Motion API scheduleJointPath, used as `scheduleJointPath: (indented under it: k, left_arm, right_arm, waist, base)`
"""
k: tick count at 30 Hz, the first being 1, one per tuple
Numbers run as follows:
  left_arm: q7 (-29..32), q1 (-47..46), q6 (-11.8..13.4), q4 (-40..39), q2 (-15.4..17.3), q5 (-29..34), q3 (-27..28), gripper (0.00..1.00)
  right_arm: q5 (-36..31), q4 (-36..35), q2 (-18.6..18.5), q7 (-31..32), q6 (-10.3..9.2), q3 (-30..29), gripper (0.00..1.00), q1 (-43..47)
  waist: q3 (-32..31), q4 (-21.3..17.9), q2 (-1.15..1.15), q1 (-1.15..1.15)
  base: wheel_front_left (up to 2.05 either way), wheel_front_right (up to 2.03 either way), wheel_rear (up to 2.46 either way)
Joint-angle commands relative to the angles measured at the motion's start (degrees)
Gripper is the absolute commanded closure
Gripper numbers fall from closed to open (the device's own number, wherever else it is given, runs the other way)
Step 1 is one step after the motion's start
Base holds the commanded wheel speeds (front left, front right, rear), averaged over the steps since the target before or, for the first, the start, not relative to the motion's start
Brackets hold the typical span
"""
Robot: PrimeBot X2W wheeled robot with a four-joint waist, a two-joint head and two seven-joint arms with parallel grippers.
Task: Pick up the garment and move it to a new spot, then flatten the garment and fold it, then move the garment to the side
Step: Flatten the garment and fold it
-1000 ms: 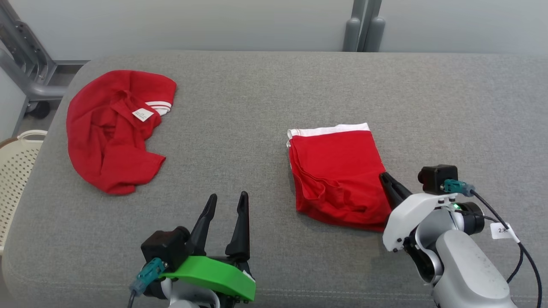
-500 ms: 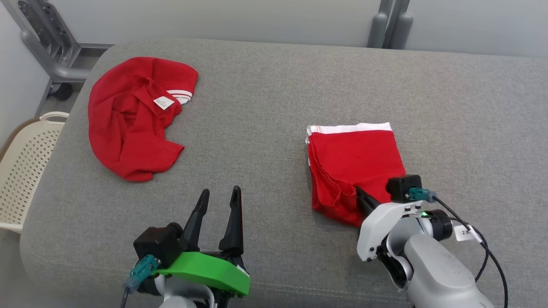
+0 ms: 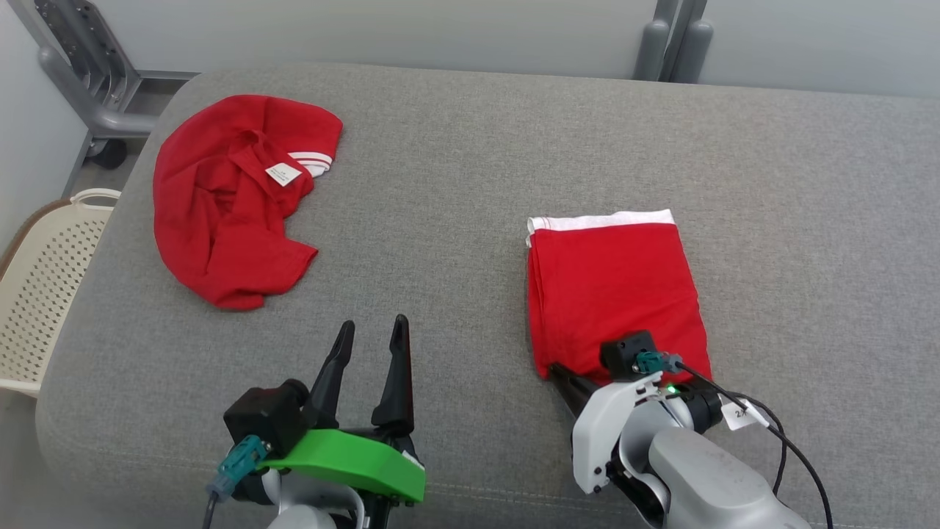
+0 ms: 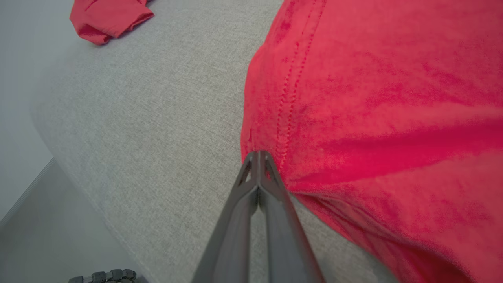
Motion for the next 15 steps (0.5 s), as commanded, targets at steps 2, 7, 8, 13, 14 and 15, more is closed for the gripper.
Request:
scheduleJointPath:
  k: [2, 7, 8, 13, 14, 15]
  left_arm:
    - [-0.40, -0.79, 0.15, 0.17, 0.21, -0.61, 0.32, 0.00]
    - [-0.64, -0.32, 0.37, 0.32, 0.42, -0.65, 0.73, 0.00]
    - [-0.67, -0.11, 0.45, 0.29, 0.50, -0.72, 0.79, 0.00]
    - [-0.87, 1.08, 0.90, -0.10, 0.81, -1.01, 1.18, 0.00]
    - [-0.88, 1.30, 0.99, -0.18, 0.86, -0.93, 1.19, 0.00]
    - [-0.88, 1.56, 1.00, -0.23, 0.86, -0.93, 1.18, 0.00]
  right_arm:
    - [0.79, 1.76, -0.23, -0.79, -0.04, 1.70, 1.00, -0.97]
    - [0.90, 2.56, -0.20, -3.28, -0.04, 4.75, 1.00, -2.49]
    - [-0.15, 2.66, -0.27, -3.98, -0.04, 5.37, 1.00, -3.12]
    - [-1.40, -1.06, -1.28, -6.62, -0.04, 4.60, 0.64, -4.57]
    - [-1.50, -1.96, -1.85, -6.80, -0.04, 3.83, 0.57, -4.67]
    - [-1.51, -2.78, -2.44, -6.98, -0.05, 2.84, 0.21, -4.58]
  waist:
    - [-0.02, -0.12, 0.00, 0.00]
    - [-0.57, -0.77, 0.00, 0.00]
    - [-0.75, -1.01, 0.00, 0.00]
    - [-2.37, -2.76, 0.00, 0.00]
    - [-2.62, -3.01, 0.00, 0.00]
    - [-2.89, -3.23, 0.00, 0.00]
  base:
    - [0.00, 0.00, 0.00]
    - [0.00, 0.00, 0.00]
    - [0.00, 0.00, 0.00]
    - [0.00, 0.00, 0.00]
    - [0.00, 0.00, 0.00]
    - [0.00, 0.00, 0.00]
